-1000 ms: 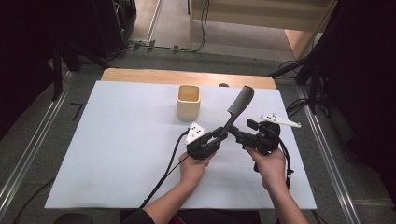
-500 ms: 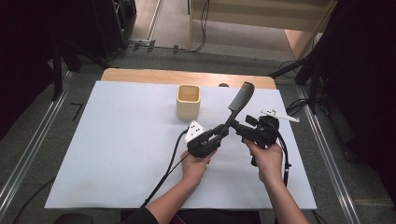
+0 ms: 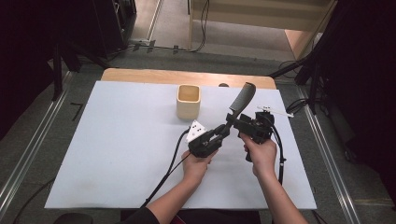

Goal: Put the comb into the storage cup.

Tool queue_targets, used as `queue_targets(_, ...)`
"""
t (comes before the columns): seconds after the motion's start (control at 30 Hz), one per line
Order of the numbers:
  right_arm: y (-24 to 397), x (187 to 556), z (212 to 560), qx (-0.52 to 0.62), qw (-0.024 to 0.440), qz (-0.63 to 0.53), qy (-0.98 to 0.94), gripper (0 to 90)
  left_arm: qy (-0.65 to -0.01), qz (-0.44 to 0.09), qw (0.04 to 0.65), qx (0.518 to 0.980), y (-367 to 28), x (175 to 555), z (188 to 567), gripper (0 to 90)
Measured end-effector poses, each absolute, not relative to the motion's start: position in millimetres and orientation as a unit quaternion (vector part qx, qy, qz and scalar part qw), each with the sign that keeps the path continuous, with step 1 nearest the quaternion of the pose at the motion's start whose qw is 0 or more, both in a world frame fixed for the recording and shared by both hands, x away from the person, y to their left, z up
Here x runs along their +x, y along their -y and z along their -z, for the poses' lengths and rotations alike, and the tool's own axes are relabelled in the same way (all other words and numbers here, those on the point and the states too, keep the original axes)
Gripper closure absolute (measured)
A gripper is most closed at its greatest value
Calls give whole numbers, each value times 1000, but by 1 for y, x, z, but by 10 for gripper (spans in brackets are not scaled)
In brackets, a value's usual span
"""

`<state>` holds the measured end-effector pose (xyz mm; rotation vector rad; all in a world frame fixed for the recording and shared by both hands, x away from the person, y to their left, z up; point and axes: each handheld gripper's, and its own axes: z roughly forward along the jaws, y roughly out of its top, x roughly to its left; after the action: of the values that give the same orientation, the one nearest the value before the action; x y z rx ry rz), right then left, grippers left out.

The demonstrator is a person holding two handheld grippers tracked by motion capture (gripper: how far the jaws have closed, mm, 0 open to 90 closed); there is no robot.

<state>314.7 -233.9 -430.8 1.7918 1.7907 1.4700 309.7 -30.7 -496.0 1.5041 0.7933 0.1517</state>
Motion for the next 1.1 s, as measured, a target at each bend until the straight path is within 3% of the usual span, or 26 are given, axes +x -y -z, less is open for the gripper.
queue_targets(0.47, 231, 319, 434, 629, 85, -503, -587, 407, -346, -73, 658, 666, 33, 307, 496, 732)
queue_targets(0.83, 227, 320, 435, 647, 72, -491, -578, 615, -342, -86, 656, 667, 35, 306, 497, 732)
queue_targets(1.1, 230, 321, 436, 656, 52, -494, -568, 644, -344, -79, 656, 668, 35, 306, 498, 732)
